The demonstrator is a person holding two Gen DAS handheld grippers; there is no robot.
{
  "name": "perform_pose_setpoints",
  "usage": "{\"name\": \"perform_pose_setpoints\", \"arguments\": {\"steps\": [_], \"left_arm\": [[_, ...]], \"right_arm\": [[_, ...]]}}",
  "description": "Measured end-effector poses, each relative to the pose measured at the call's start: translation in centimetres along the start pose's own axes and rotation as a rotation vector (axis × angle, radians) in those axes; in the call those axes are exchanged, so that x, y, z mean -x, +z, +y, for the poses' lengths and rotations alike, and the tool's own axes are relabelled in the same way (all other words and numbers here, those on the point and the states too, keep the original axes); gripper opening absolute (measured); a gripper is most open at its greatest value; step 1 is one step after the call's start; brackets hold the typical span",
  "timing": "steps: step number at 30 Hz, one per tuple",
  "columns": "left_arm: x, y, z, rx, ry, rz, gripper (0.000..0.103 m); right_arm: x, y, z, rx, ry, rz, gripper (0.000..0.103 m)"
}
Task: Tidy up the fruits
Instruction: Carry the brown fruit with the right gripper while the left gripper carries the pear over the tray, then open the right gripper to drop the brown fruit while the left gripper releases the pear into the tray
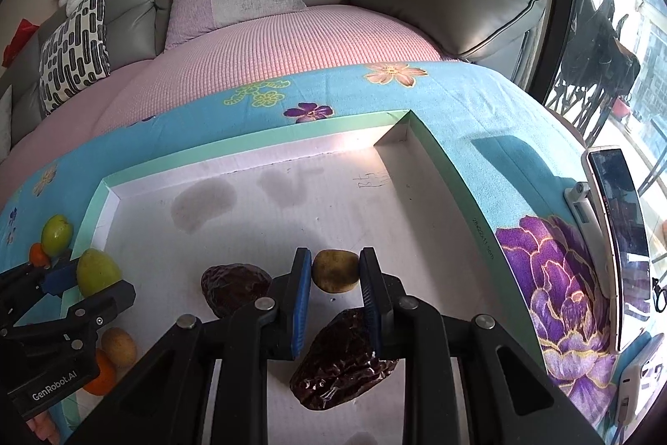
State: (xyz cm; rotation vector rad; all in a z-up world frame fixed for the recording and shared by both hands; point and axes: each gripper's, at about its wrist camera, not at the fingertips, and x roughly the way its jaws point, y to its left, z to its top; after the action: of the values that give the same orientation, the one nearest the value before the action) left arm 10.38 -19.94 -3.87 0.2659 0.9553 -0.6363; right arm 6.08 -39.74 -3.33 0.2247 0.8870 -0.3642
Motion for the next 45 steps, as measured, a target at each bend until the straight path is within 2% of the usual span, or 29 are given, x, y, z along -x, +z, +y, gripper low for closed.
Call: {"name": "perform_pose_setpoints", "arguments": {"steps": [13,29,33,45], "left_arm": [[0.2,0.2,-0.3,-0.007,0.013,0.018,0.054],[4.8,1.0,0.2,-0.002,0.03,-0.063,0.057],[5.7,0.8,1.1,0.026,0.044,-0.079,0.061],[6.8,-1.8,5.5,0.134,0.117,-0.079,0.064]], "right_arm": [[0.1,0.1,0.1,0.016,-0.03,0.012,0.025],[3.5,0.4,1.2,0.059,-0.038,-0.022,0.028],[4.1,0.3,1.3,0.052,-0.031,-0.018,0.037],[3.9,-0.5,3.5,0.094,0.012,0.018,0.037]]}}
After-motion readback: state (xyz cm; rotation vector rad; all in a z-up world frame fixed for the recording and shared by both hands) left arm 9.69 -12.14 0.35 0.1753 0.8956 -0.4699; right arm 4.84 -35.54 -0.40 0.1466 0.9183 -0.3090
